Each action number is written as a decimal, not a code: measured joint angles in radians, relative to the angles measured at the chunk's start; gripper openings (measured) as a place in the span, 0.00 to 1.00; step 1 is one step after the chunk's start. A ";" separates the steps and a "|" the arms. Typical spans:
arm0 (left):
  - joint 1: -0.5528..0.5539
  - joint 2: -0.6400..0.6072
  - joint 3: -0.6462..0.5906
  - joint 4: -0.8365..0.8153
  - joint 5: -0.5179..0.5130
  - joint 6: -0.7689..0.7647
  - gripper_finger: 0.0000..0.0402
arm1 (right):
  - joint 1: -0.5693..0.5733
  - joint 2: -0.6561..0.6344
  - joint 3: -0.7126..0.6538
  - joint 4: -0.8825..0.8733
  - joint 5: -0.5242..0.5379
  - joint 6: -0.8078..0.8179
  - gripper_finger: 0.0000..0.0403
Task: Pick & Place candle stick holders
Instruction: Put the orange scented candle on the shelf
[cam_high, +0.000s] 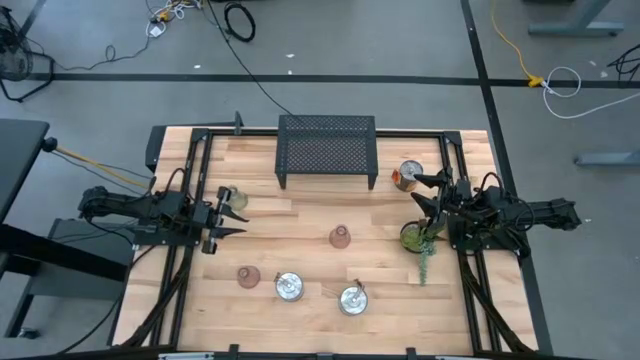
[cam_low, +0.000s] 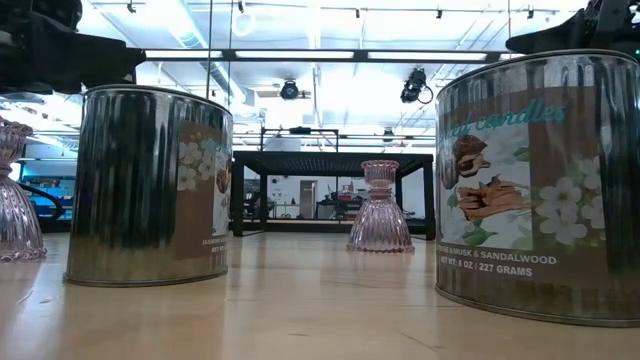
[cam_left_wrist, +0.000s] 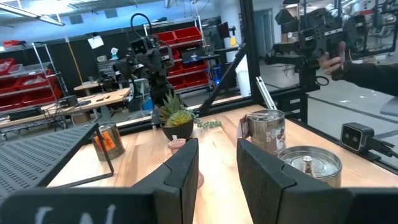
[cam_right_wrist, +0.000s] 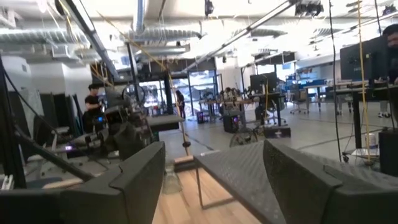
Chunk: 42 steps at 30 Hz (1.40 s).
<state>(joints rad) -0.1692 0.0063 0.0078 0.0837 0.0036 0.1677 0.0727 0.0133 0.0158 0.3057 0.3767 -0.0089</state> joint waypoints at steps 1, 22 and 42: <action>0.000 0.000 0.000 0.000 0.000 -0.002 0.29 | 0.000 0.000 0.000 0.009 0.000 0.003 0.67; 0.000 0.000 0.000 0.112 -0.172 -0.183 0.29 | -0.004 0.235 0.591 -0.742 0.636 0.316 0.66; -0.001 0.000 0.000 0.209 -0.104 -0.349 0.29 | -0.336 0.906 1.052 -1.507 0.395 0.684 0.60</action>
<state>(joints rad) -0.1699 0.0063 0.0078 0.2928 -0.1005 -0.1810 -0.2637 0.9192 1.0677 -1.2015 0.7719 0.6753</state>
